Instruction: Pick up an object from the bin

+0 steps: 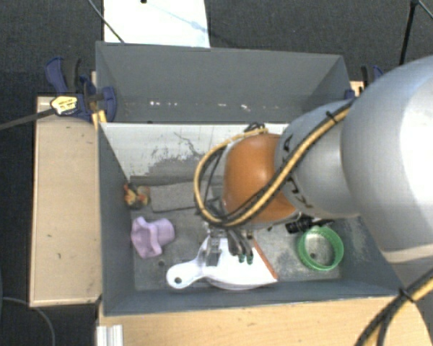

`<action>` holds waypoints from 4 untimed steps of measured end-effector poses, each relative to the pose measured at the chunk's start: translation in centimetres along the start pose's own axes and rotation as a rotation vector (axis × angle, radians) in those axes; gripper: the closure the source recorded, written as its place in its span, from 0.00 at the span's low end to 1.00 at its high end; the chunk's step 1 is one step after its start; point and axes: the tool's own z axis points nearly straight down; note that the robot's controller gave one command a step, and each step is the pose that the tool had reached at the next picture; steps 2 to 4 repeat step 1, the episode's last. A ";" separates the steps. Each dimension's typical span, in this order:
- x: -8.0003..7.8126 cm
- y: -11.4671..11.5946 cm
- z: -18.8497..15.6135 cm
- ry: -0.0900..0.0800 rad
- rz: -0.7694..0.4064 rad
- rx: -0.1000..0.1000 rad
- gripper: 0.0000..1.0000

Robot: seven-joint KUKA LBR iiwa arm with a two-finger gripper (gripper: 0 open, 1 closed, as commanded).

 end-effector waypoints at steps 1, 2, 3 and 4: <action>0.0 0.0 0.0 0.000 0.001 0.000 1.00; 0.0 0.0 0.0 0.000 0.001 0.000 1.00; 0.0 0.0 0.0 0.000 0.001 0.000 1.00; 0.0 0.0 0.0 0.000 0.001 0.000 1.00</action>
Offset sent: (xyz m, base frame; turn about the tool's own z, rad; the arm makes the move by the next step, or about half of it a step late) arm -0.0225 -0.0234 0.1012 0.0037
